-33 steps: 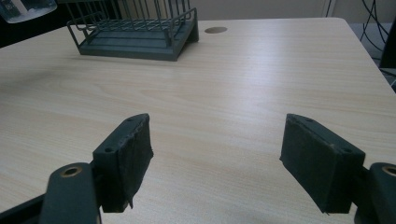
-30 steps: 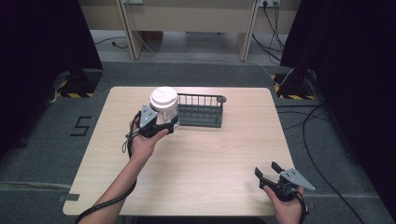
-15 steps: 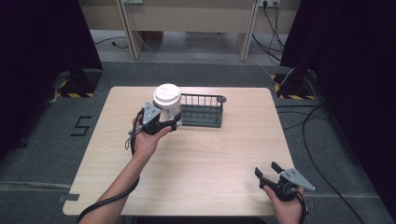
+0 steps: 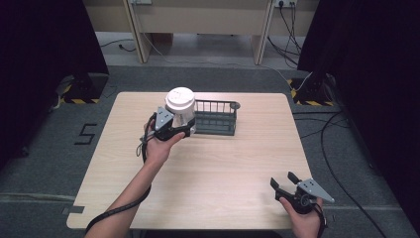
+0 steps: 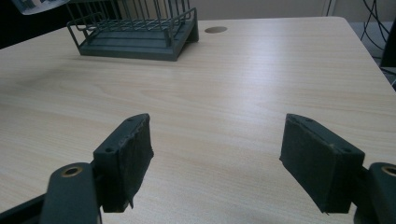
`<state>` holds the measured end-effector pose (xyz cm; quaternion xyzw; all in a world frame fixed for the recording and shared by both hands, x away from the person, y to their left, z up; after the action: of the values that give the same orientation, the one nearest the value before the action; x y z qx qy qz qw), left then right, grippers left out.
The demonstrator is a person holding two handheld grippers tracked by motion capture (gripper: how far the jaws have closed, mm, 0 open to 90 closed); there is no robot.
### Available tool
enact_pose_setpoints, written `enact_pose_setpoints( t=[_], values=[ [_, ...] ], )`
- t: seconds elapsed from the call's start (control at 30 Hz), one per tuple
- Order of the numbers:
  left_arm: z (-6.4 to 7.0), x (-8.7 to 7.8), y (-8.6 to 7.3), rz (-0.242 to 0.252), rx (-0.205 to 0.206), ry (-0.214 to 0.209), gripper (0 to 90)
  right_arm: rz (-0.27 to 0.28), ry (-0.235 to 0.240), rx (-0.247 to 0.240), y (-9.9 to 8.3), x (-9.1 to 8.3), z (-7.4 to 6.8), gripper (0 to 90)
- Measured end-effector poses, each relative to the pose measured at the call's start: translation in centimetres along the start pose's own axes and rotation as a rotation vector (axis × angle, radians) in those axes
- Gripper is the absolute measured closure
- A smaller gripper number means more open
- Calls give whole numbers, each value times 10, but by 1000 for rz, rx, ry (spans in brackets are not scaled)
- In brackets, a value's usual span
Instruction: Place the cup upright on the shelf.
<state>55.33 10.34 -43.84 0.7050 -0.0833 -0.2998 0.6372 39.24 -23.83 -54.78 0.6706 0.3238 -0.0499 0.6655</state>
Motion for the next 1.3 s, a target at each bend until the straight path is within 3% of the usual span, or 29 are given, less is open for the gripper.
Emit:
enact_pose_setpoints(
  t=[1.3],
  values=[
    [2, 29, 26, 1, 9, -1, 178, 2, 4, 5, 0, 0, 0, 254]
  ],
)
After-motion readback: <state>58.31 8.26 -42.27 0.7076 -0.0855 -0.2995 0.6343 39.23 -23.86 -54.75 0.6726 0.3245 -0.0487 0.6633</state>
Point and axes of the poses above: each handheld gripper's, and its own axes: x roughly forward along the jaws, y roughly out of its top, z roughly to its right, the point moved 10 cm from there along x, roughly forward along the jaws, and after that the axes turned 10 degrees about -z, right-handed, at the moved point
